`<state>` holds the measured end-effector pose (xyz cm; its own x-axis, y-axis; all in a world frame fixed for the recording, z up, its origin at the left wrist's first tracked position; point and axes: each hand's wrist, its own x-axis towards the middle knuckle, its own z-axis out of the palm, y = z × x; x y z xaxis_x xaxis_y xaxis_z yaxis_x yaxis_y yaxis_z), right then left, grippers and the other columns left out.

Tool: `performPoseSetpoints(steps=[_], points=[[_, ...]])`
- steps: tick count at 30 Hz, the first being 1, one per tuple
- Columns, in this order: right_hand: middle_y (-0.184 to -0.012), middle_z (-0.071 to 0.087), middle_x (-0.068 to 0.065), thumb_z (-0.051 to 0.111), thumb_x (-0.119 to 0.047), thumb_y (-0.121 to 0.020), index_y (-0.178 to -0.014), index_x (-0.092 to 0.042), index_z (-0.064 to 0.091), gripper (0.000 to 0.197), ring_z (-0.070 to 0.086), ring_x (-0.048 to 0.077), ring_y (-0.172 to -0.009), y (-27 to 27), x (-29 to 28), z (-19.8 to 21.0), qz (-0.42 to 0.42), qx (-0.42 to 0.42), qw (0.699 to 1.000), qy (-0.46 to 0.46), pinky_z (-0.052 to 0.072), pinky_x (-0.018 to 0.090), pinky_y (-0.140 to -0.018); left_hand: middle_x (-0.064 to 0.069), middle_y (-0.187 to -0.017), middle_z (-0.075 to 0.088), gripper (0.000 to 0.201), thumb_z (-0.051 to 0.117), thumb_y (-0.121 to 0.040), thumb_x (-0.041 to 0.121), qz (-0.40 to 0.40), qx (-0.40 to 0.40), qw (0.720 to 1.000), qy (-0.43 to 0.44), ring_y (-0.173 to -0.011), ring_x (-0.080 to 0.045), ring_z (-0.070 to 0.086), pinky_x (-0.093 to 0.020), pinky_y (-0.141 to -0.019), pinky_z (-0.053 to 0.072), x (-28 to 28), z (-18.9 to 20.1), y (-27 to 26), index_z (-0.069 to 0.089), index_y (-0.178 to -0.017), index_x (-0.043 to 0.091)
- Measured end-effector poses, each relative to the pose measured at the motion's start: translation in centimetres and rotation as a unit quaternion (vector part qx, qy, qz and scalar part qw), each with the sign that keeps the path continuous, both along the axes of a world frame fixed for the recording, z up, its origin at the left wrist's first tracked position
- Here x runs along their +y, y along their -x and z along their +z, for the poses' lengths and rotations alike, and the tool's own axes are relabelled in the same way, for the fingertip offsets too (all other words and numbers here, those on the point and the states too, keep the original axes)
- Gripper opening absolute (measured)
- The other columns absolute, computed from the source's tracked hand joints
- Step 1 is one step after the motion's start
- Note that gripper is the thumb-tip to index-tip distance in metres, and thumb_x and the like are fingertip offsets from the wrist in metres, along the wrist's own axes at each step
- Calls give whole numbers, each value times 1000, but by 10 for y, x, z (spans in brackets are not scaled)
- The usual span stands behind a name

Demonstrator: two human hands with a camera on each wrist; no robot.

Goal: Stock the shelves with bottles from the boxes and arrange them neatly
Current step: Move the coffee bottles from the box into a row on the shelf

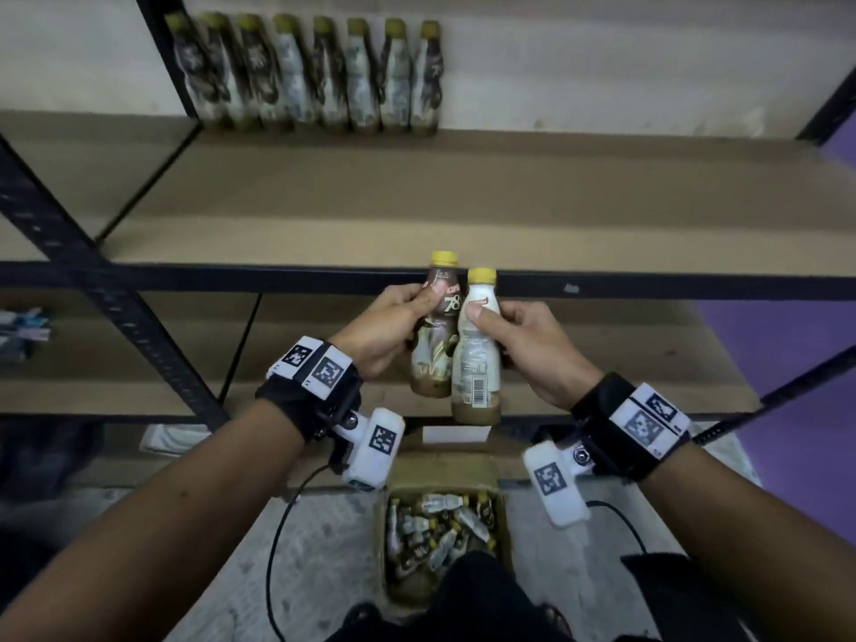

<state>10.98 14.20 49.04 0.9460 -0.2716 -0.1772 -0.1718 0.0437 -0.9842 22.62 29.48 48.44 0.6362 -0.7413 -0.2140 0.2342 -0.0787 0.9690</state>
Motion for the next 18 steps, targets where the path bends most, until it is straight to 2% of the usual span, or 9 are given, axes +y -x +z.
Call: performPoseSetpoints(steps=[2,5,7,9,11,13,15,16,18], points=[[-99,76,10,58,-36,-98,-111,-7,64,32,74,25,-90,-10,13,16,-12,-25,1000,8,60,35,-70,-10,-103,72,37,50,-98,33,1,-22,1000,16,-92,-22,69,-35,-82,56,11,19,-13,61,-117,4],[-111,73,8,50,-42,-100,-121,-13,53,36,73,23,-98,-30,28,38,-37,-50,998,22,60,45,-83,-10,-103,73,32,55,-96,34,-6,-67,997,24,-89,-21,70,-29,-72,58,29,46,-33,64,-112,7],[-112,70,9,45,-43,-102,-126,-9,49,42,71,23,-99,-45,39,50,-47,-65,996,30,58,46,-86,-8,-100,74,26,56,-95,36,-16,-101,995,13,-86,-21,70,-33,-74,58,37,62,-45,67,-105,13],[-103,69,9,42,-41,-104,-130,-1,45,48,71,20,-90,-60,50,61,-56,-76,995,24,57,41,-81,-8,-97,74,25,57,-95,37,-22,-125,992,2,-84,-20,71,-38,-77,57,41,75,-56,67,-101,14],[-106,68,16,45,-37,-104,-132,2,42,48,70,24,-91,-73,56,71,-50,-72,996,19,56,43,-83,-5,-91,75,29,59,-94,39,-13,-138,990,-11,-77,-16,71,-34,-68,58,41,86,-65,66,-102,12],[-118,66,24,53,-23,-102,-135,2,40,43,68,35,-103,-83,56,79,-33,-63,997,19,55,51,-93,-3,-86,75,36,60,-93,41,-5,-145,989,-18,-71,-14,71,-27,-57,55,40,94,-74,65,-106,8],[-122,65,24,58,-6,-96,-135,0,42,43,66,38,-109,-89,50,88,-23,-54,998,28,52,55,-96,-7,-91,75,40,60,-92,42,1,-161,987,-23,-73,-16,71,-31,-62,57,37,100,-84,65,-110,6],[-122,66,23,59,-3,-94,-134,-1,45,42,66,37,-109,-90,46,93,-14,-53,998,43,52,54,-96,-9,-95,75,41,61,-92,42,2,-171,985,-24,-76,-18,70,-34,-67,57,36,104,-87,65,-110,5],[-117,70,18,62,-4,-93,-127,-5,54,36,69,33,-106,-92,38,102,9,-57,995,81,55,49,-91,-10,-96,74,41,62,-92,41,1,-180,984,-19,-76,-19,70,-35,-67,56,31,110,-95,66,-110,4]])
